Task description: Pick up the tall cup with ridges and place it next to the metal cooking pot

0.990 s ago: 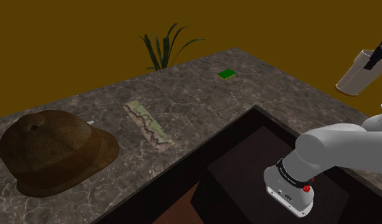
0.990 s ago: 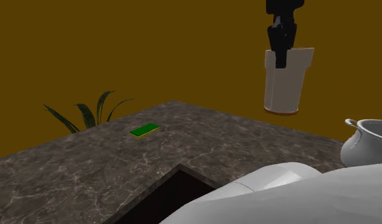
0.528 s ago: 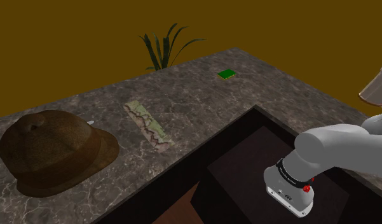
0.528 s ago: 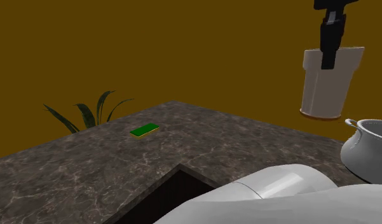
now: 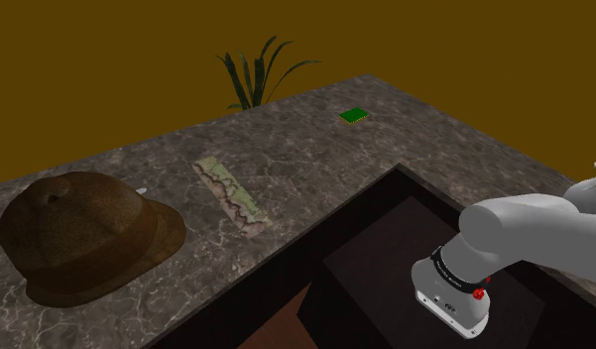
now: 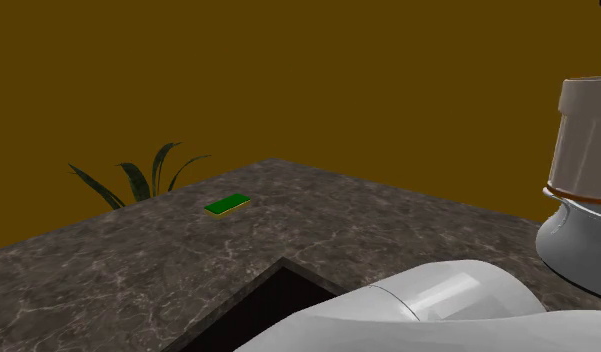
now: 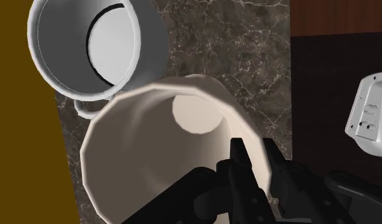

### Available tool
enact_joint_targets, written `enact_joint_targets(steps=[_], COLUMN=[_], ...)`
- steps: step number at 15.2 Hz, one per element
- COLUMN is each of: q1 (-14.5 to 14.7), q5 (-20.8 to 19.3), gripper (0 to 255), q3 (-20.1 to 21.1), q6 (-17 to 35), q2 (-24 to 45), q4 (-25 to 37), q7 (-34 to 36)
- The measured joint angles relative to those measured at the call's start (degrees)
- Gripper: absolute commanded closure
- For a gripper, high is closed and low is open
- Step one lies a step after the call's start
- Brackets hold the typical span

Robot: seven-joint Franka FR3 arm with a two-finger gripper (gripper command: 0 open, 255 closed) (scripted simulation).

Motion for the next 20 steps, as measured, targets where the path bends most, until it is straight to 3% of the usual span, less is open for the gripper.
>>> enact_joint_targets(steps=[6, 20], q1=[0.25, -2.46], q5=[-4.93, -8.89], gripper=[255, 255], q3=[-6.09, -9.52], q6=[0.14, 6.4], q2=[-0.51, -6.14], q4=[5.06, -6.19], q7=[-7.86, -5.59])
